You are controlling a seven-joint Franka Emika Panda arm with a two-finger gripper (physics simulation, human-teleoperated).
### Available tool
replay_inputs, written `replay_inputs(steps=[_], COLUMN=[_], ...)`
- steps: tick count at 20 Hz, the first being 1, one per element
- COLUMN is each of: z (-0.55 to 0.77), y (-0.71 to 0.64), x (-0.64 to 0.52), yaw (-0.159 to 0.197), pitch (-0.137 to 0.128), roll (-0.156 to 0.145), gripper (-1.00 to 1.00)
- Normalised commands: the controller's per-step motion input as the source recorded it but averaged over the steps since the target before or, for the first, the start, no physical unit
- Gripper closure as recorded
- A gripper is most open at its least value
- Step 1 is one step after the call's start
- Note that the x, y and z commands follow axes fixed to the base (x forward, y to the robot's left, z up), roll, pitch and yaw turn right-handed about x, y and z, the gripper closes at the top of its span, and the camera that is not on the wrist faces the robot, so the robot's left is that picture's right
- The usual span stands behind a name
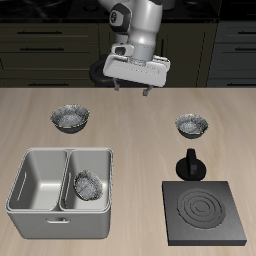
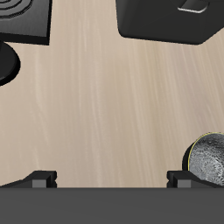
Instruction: Turn off the stove and place the smallest bowl in the left side of the drainer and the medium bowl in the right side
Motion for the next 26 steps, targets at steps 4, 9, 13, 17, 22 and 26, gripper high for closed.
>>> replay_inputs(steps=[4,9,13,17,22,26], z=[-0.12,-0.05,0.12,0.06,0.09,-0.05], y=[0.22,0.16,0.29,0.34,0.37,0.25], x=[-0.15,-0.15,-0.19,-0.09,-0.07,0.07], yaw=[0.013,0.011,0.005,-0.015,-0.004,0.004], pitch=[0.008,-0.012,-0.031,-0.009,-0.006,0.013], roll=[0.049,0.016,0.033,0.038,0.037,0.021], gripper=[-1.0,-1.0,-1.0,-1.0,-1.0,-1.0])
